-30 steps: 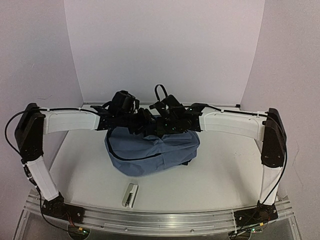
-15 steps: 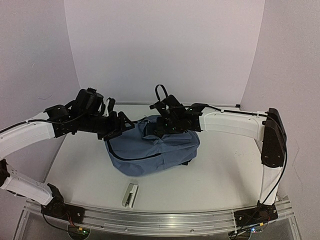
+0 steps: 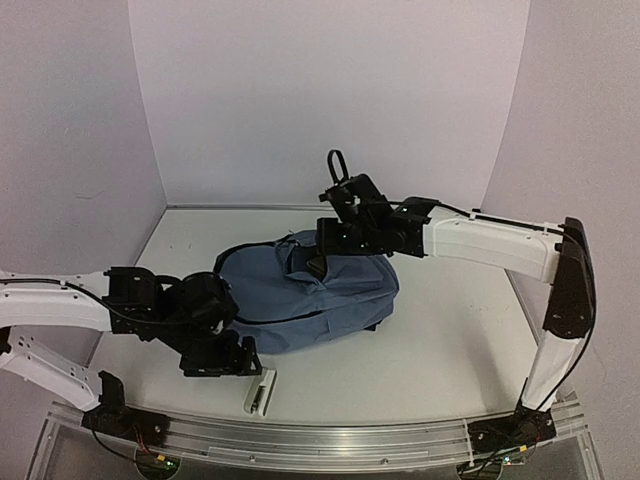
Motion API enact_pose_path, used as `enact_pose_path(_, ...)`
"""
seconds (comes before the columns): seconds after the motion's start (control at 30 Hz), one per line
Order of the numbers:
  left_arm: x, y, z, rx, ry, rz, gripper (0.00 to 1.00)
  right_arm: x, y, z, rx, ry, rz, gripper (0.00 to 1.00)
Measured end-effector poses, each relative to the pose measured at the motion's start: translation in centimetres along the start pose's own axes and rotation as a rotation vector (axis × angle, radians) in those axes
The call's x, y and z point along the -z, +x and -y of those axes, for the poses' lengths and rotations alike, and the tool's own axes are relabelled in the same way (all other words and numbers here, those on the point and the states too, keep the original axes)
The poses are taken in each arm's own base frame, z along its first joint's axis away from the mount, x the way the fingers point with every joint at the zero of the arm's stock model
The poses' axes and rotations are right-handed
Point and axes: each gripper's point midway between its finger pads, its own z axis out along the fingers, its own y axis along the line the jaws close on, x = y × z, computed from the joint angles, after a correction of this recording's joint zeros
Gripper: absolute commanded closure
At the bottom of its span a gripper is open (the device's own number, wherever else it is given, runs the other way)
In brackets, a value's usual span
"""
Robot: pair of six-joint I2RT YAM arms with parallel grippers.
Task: Pack the student bag
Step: Pick up the stationery from the center of the board.
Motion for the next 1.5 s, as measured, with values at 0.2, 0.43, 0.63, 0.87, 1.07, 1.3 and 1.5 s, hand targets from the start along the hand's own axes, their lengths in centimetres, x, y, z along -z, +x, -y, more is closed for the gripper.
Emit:
enact_pose_path(0.2, -4.7, 2.6, -0.8, 0.008, -0.147, -0.078, 0.02, 1.4, -1.0, 0.4, -0.014, -0.004, 0.035, 0.27)
enact_pose_path(0.43, -7.5, 2.4, -0.6, 0.029, -0.163, -0.075, 0.03, 1.1, -0.2, 0.8, -0.008, 0.009, 0.022, 0.3)
enact_pose_path(0.63, -10.1, 2.8, -1.8, -0.008, -0.269, -0.112, 0.12, 1.0, -0.1, 1.0, -0.011, 0.013, 0.025, 0.32)
enact_pose_path(0.87, -10.9, 2.6, -1.9, -0.049, -0.319, -0.119, 0.36, 1.6, 0.1, 1.8, -0.015, 0.032, 0.033, 0.34)
enact_pose_path(1.07, -11.0, 2.5, -2.5, -0.068, -0.371, -0.119, 0.55, 2.0, -0.1, 2.1, -0.022, 0.039, 0.042, 0.35)
enact_pose_path(1.3, -11.1, 2.5, -2.2, -0.109, -0.383, -0.105, 0.58, 2.3, -0.3, 2.0, -0.028, 0.032, 0.048, 0.34)
enact_pose_path(1.5, -10.3, 1.9, -1.4, -0.181, -0.37, -0.063, 0.58, 2.9, 0.4, 1.5, -0.033, -0.067, -0.006, 0.34)
